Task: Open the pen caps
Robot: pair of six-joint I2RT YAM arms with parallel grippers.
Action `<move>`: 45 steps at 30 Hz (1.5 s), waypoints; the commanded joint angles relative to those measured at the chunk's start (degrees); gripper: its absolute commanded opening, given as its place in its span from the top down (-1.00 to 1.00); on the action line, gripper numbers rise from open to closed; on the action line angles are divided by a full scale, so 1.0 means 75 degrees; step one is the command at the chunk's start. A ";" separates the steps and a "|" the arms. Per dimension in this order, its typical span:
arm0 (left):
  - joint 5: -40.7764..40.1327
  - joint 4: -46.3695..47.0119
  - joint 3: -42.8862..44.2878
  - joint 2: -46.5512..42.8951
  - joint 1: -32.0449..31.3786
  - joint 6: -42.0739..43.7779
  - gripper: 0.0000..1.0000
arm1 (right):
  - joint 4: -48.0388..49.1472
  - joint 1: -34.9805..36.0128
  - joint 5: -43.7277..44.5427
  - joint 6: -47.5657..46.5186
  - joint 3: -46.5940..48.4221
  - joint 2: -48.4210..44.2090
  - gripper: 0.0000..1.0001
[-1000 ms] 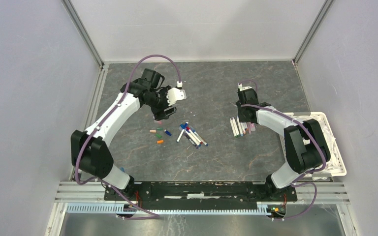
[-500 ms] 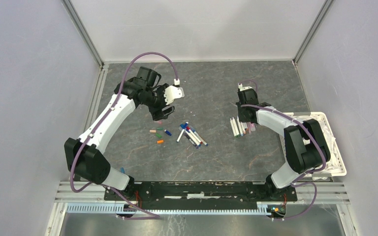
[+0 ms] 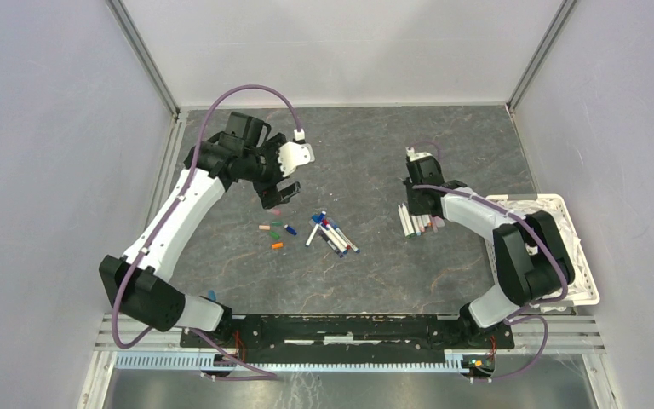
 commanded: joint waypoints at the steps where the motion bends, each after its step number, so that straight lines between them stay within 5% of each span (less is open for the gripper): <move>1: -0.0058 0.0536 0.0317 -0.0493 0.0108 -0.0390 -1.00 | 0.0067 0.1020 -0.0286 0.0204 0.0770 -0.0407 0.38; 11: -0.0497 0.1396 0.0100 -0.0627 0.0986 -0.1031 -1.00 | 0.0201 0.3394 -0.0898 0.1139 0.2235 0.0855 -0.08; 20: -0.0423 0.1377 0.0163 -0.0382 0.1716 -0.1095 -1.00 | 0.0581 0.4625 -0.0956 0.2506 0.2559 0.1454 -0.10; 45: -0.0333 0.1032 0.0208 -0.0193 0.2025 -0.0685 -1.00 | 0.0059 0.5023 0.0013 0.3501 0.3584 0.3135 0.00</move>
